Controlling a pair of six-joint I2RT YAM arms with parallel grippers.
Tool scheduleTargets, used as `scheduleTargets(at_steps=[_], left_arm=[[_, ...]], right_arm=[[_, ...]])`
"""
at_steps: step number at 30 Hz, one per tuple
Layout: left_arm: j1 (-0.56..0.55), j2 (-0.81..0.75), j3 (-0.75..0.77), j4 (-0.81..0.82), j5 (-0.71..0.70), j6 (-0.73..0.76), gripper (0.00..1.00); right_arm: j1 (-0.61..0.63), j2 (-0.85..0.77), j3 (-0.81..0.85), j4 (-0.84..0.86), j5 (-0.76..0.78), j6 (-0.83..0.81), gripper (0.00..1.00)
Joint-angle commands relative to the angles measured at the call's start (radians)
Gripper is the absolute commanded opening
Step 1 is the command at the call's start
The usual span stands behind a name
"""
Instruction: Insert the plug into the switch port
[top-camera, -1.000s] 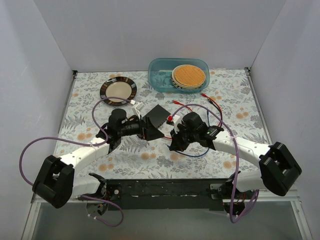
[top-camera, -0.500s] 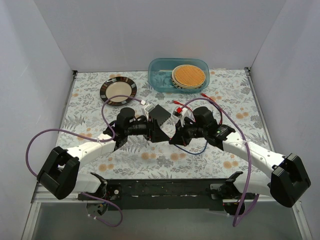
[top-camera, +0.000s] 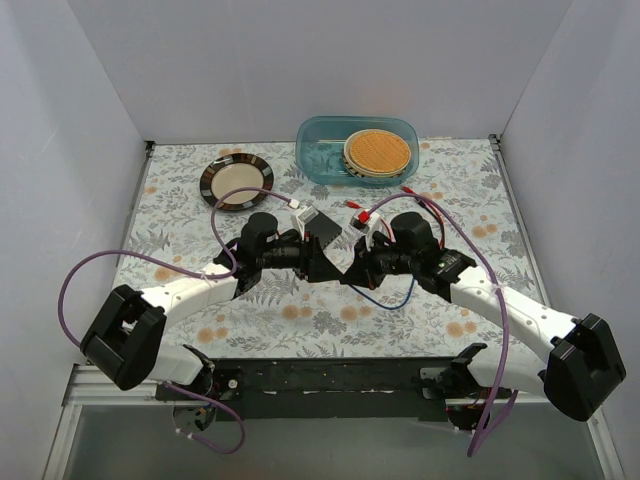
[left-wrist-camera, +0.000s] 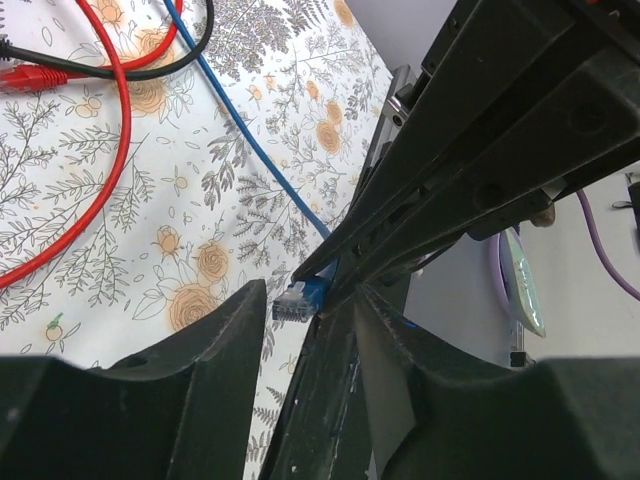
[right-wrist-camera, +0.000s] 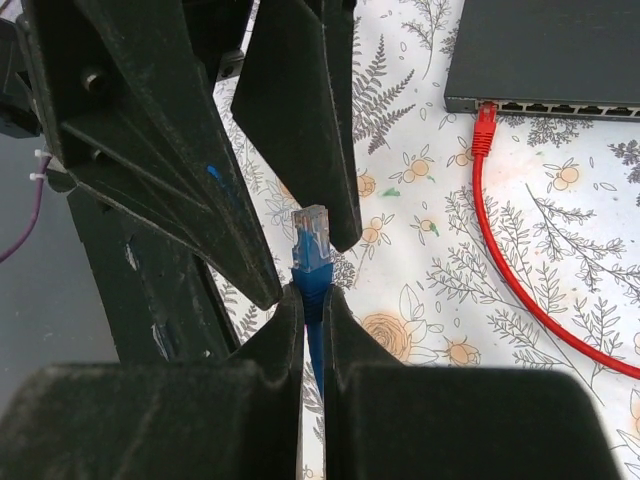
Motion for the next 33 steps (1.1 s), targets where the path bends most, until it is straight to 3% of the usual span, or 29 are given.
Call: scheduleTargets(at_steps=[1,5,6,7,10,11,14,16,20,25,33], left_arm=[[-0.007,-0.002,0.032,-0.014,-0.02,0.018,0.38],[-0.009,0.001,0.034,-0.011,-0.028,0.017,0.19],[-0.009,0.001,0.035,-0.013,-0.029,0.017,0.06],[-0.009,0.001,0.034,-0.011,-0.034,0.018,0.0],[-0.009,-0.019,0.029,-0.014,-0.061,0.026,0.0],[-0.009,-0.026,0.019,-0.008,-0.058,0.033,0.0],[-0.009,-0.071,-0.001,-0.014,-0.067,0.064,0.0],[-0.009,-0.095,-0.014,-0.013,-0.058,0.089,0.0],[-0.009,-0.161,-0.051,0.022,-0.038,0.109,0.0],[-0.009,-0.203,-0.081,0.091,0.024,0.095,0.0],[-0.009,-0.197,-0.069,0.113,0.04,0.067,0.0]], right_arm=[[0.0,-0.036,0.044,0.031,-0.005,0.013,0.01],[0.0,-0.036,0.041,0.039,-0.014,0.018,0.01],[0.0,-0.036,0.039,0.042,-0.015,0.019,0.01],[0.0,-0.037,0.039,0.044,-0.019,0.019,0.01],[0.002,-0.04,0.041,0.038,-0.028,0.016,0.04],[0.0,-0.042,0.044,0.03,-0.025,0.01,0.2],[-0.017,-0.054,0.051,-0.01,-0.02,-0.013,0.42],[-0.034,-0.07,0.045,-0.004,-0.038,-0.022,0.48],[-0.116,-0.099,0.018,0.085,-0.22,0.005,0.72],[-0.15,-0.065,-0.018,0.27,-0.455,0.139,0.77],[-0.15,0.004,-0.022,0.375,-0.534,0.214,0.72]])
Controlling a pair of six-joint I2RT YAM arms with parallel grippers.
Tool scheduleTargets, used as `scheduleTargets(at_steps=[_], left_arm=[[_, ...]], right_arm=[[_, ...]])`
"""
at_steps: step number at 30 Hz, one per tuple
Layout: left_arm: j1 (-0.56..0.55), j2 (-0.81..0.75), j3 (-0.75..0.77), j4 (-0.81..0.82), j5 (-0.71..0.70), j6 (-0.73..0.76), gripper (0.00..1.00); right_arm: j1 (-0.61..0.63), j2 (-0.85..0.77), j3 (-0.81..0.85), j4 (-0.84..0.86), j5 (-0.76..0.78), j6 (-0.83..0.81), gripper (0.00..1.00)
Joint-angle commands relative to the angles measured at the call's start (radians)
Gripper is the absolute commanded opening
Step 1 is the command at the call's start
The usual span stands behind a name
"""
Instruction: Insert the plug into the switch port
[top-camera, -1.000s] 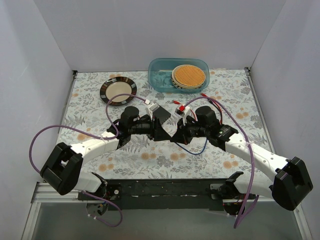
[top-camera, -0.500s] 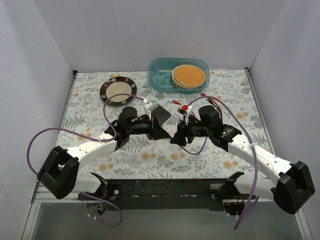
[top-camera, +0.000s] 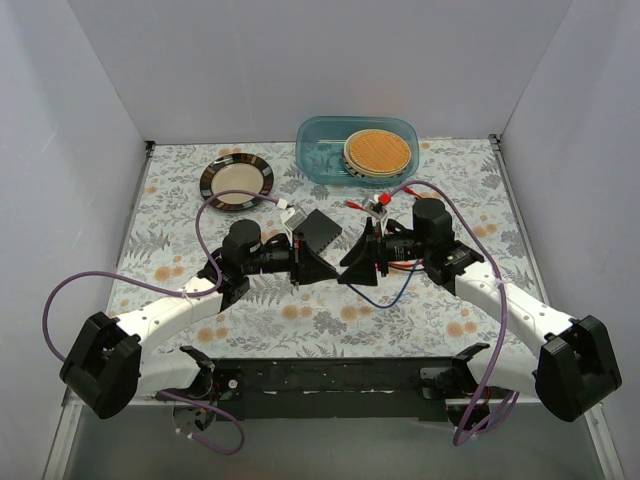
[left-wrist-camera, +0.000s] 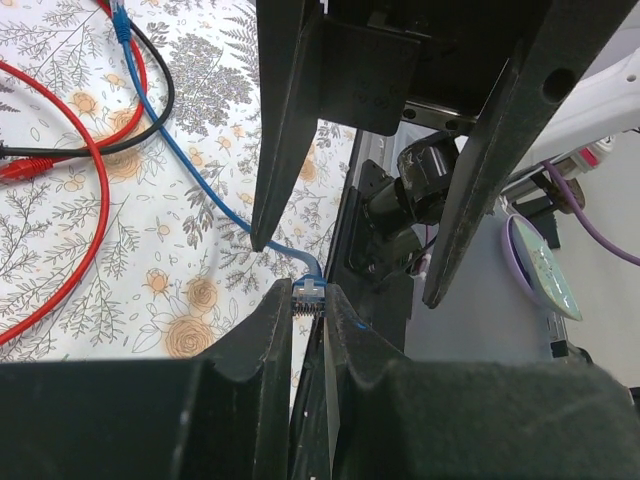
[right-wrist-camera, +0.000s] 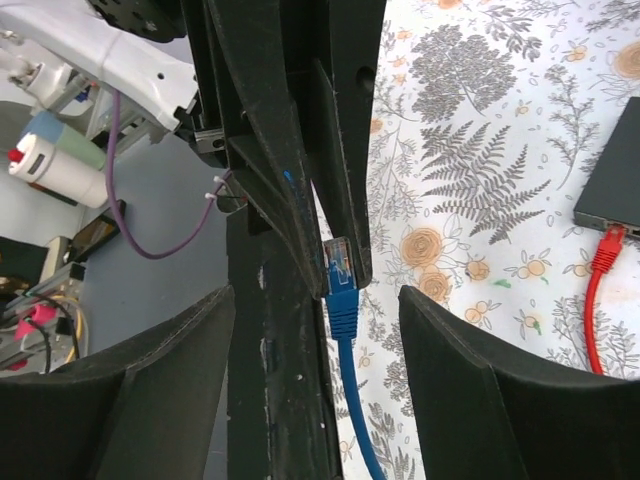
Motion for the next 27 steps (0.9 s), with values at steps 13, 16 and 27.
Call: scheduleTargets(at_steps=[13,16,27], left_arm=[[-0.002,-0.039,0.006,0.024,0.018,-0.009,0.0],[-0.002,-0.044,0.009,0.024,0.021,-0.01,0.0],[-0.002,-0.044,0.011,0.031,0.027,-0.013,0.0]], right_arm=[[-0.001,0.021,-0.024,0.049,-0.054,0.023,0.55],[-0.001,0.027,-0.025,0.044,-0.051,0.019,0.54],[-0.001,0.053,-0.039,0.07,-0.07,0.025,0.45]])
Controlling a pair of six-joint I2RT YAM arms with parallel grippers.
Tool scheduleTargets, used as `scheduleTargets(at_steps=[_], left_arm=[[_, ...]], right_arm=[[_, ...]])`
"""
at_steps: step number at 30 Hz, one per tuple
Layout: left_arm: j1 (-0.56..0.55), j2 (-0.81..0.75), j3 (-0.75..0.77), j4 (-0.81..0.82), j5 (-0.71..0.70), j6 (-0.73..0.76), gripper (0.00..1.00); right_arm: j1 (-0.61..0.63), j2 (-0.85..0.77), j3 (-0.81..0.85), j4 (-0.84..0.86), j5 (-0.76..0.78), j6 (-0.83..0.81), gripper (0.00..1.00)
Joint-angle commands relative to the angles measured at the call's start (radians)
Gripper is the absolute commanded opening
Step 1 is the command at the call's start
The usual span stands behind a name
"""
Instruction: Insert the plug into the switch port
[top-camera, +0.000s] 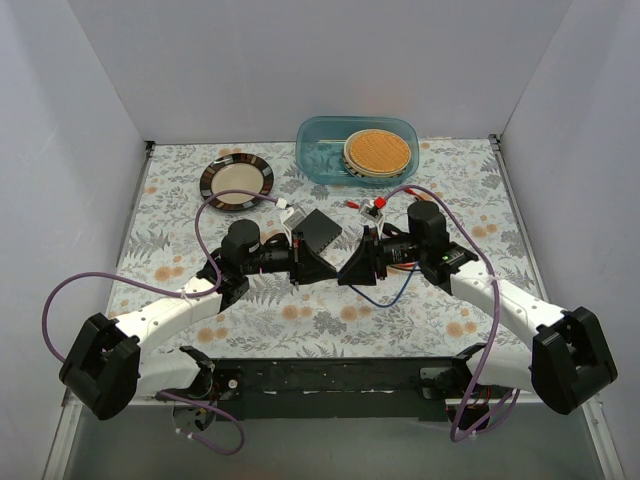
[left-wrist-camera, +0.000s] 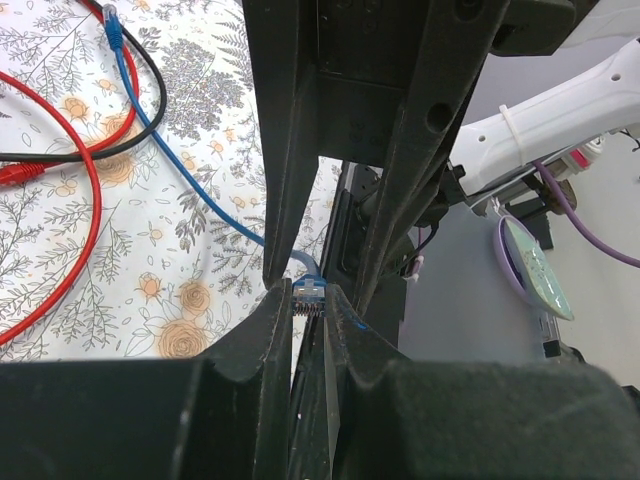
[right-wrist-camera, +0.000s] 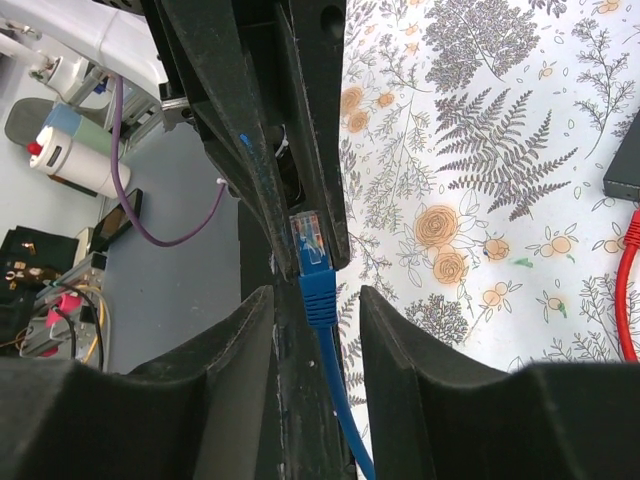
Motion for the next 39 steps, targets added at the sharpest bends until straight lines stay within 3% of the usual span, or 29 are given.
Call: scheduleTargets(at_steps=[1,6,9,11,15,16,17,20,22,25,31,39], left_arm=[[-0.002,-0.034,0.011,0.016,0.02,0.006,0.0],[-0.002,-0.023,0.012,0.021,0.028,0.007,0.0],[-0.002,-0.012,0.011,0.03,0.036,0.003,0.0],[-0.002,-0.011,0.012,0.031,0.034,0.003,0.0],[-0.002,-0.015,0.015,0.019,0.019,0.007,0.02],[-0.002,-0.018,0.015,0.012,0.007,0.009,0.1],[-0.002,-0.022,0.017,-0.001,-0.015,0.01,0.39],[-0.002,-0.048,0.04,-0.094,-0.229,0.003,0.68],[-0.001,-0.083,0.038,-0.145,-0.391,-0.006,0.73],[0.001,-0.138,0.011,-0.163,-0.519,-0.017,0.8],[0.006,-0.193,-0.021,-0.163,-0.596,-0.028,0.88],[0.007,-0.141,-0.012,-0.174,-0.599,-0.033,0.9]], right_arm=[[-0.001,0.009,-0.01,0.049,-0.025,-0.004,0.43],[-0.001,0.013,-0.01,0.065,-0.018,0.007,0.34],[-0.003,0.023,-0.008,0.083,-0.024,0.019,0.22],[-0.001,0.032,-0.001,0.082,-0.033,0.019,0.07],[-0.001,0.032,0.004,0.07,-0.022,0.01,0.01],[-0.001,0.032,0.004,0.063,-0.016,0.002,0.01],[-0.001,0.027,0.006,0.051,-0.009,-0.008,0.01],[0.0,0.018,0.035,-0.085,0.048,-0.077,0.01],[0.003,0.003,0.055,-0.136,0.102,-0.111,0.01],[0.018,-0.026,0.084,-0.254,0.206,-0.177,0.01],[0.116,-0.069,0.114,-0.406,0.503,-0.26,0.01],[0.313,-0.063,0.133,-0.489,0.978,-0.278,0.01]])
